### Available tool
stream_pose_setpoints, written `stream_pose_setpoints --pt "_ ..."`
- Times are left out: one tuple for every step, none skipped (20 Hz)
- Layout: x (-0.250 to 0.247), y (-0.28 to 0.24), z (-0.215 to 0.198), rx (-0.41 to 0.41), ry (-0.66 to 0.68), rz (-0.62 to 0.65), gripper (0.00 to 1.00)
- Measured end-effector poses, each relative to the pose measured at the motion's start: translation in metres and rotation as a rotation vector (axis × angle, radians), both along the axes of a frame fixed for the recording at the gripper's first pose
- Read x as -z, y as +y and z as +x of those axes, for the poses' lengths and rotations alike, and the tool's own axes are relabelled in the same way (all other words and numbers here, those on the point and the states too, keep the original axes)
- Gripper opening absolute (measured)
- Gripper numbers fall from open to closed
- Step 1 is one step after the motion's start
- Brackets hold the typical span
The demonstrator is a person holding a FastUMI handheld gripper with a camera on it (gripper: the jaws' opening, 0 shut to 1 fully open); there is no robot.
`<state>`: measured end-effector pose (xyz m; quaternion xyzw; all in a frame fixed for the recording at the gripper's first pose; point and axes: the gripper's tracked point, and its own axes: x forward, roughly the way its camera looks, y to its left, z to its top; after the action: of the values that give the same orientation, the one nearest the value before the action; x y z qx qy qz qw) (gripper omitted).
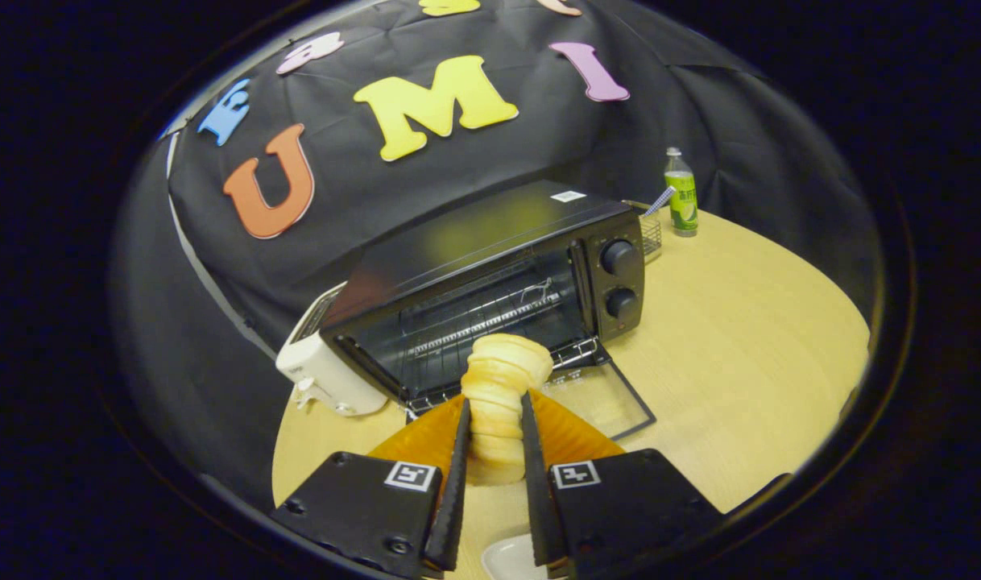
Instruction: Open the toaster oven, put the food inside, and close the toaster oven door.
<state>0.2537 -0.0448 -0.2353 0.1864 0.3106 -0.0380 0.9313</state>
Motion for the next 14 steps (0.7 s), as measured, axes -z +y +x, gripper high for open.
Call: stream_pose_setpoints --pt "0.006 0.001 0.018 0.011 -0.012 0.001 0.39" --pt "0.012 0.001 0.035 0.025 -0.015 0.003 0.39" --pt "0.017 0.001 0.050 0.040 -0.018 0.009 0.39" --pt "0.023 0.000 0.064 0.053 -0.016 0.015 0.39" --pt "0.029 0.001 0.077 0.063 -0.013 0.019 0.39" --pt "0.034 0.002 0.088 0.069 -0.010 0.026 0.39" --pt "0.038 0.002 0.097 0.076 -0.009 0.031 0.39" --pt "0.041 0.001 0.105 0.085 -0.007 0.029 0.39" --pt "0.044 0.000 0.112 0.097 -0.005 0.032 0.39" --pt "0.047 -0.001 0.117 0.107 -0.004 0.036 0.39" --pt "0.050 -0.001 0.123 0.114 -0.009 0.039 0.39" --pt "0.054 -0.003 0.129 0.117 -0.014 0.033 0.40" --pt "0.058 -0.003 0.133 0.116 -0.017 0.031 0.40" --pt "0.060 -0.004 0.138 0.120 -0.022 0.037 0.43"
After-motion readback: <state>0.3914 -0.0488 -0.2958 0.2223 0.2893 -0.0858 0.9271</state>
